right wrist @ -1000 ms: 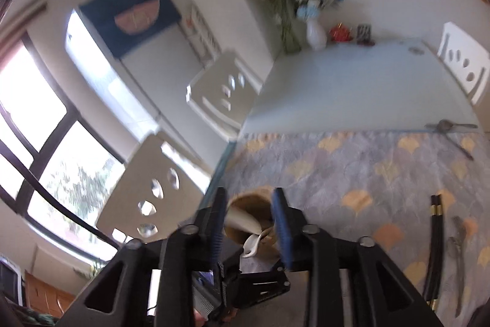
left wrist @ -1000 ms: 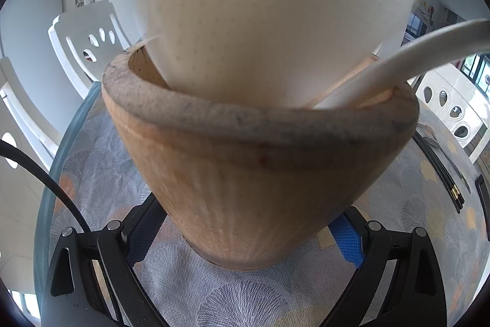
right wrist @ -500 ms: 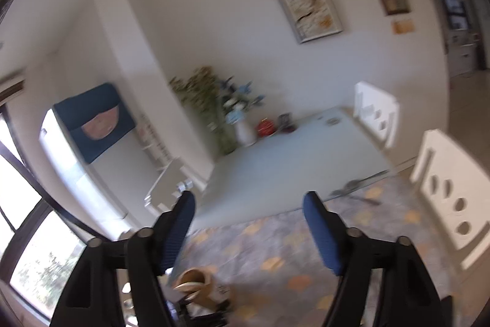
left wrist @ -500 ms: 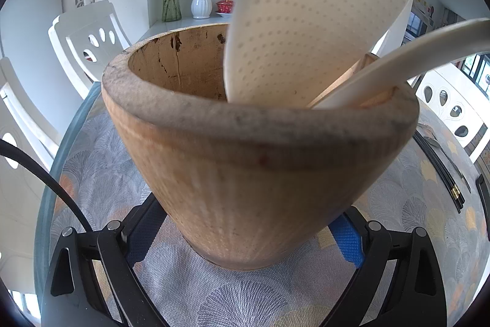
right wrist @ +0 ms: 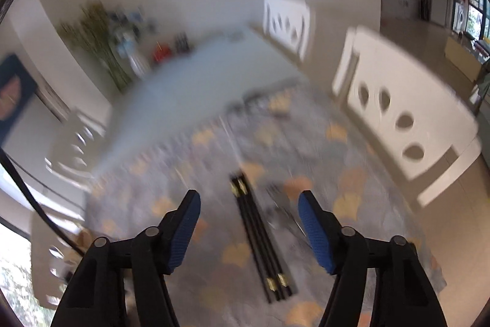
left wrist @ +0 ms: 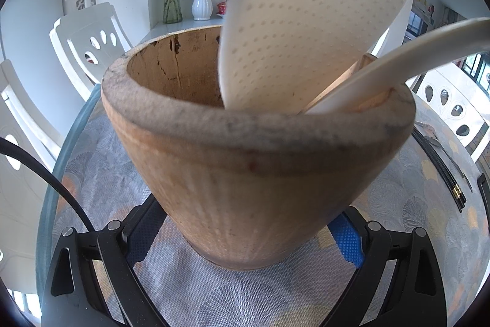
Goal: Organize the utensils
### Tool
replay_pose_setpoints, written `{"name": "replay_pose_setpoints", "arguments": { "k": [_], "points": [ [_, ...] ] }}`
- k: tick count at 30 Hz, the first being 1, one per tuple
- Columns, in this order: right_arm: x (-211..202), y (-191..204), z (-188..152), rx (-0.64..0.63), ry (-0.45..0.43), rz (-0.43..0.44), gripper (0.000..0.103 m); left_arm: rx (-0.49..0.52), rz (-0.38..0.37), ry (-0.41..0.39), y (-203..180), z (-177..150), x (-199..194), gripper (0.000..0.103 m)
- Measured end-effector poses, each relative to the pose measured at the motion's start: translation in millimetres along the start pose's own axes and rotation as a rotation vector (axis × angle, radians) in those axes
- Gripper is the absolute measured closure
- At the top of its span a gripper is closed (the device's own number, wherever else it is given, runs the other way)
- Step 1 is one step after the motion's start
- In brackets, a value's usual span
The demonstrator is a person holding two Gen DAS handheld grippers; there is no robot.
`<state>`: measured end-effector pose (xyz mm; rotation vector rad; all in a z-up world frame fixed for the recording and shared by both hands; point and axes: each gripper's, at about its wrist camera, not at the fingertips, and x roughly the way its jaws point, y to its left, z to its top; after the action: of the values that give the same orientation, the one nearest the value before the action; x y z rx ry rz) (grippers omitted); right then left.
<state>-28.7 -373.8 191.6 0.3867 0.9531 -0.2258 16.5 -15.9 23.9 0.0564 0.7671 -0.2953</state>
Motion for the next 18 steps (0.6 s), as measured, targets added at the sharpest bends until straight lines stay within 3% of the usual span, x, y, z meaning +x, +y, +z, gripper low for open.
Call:
{"name": "replay_pose_setpoints", "arguments": {
  "k": [9, 18],
  "points": [
    [124, -17, -10, -0.142, 0.272, -0.114, 0.051, -0.005, -0.004, 0.002, 1, 0, 1, 0.007],
    [164, -30, -6, -0.133, 0.337, -0.109, 0.055, -0.005, -0.004, 0.001, 3, 0, 0, 0.007]
  ]
}}
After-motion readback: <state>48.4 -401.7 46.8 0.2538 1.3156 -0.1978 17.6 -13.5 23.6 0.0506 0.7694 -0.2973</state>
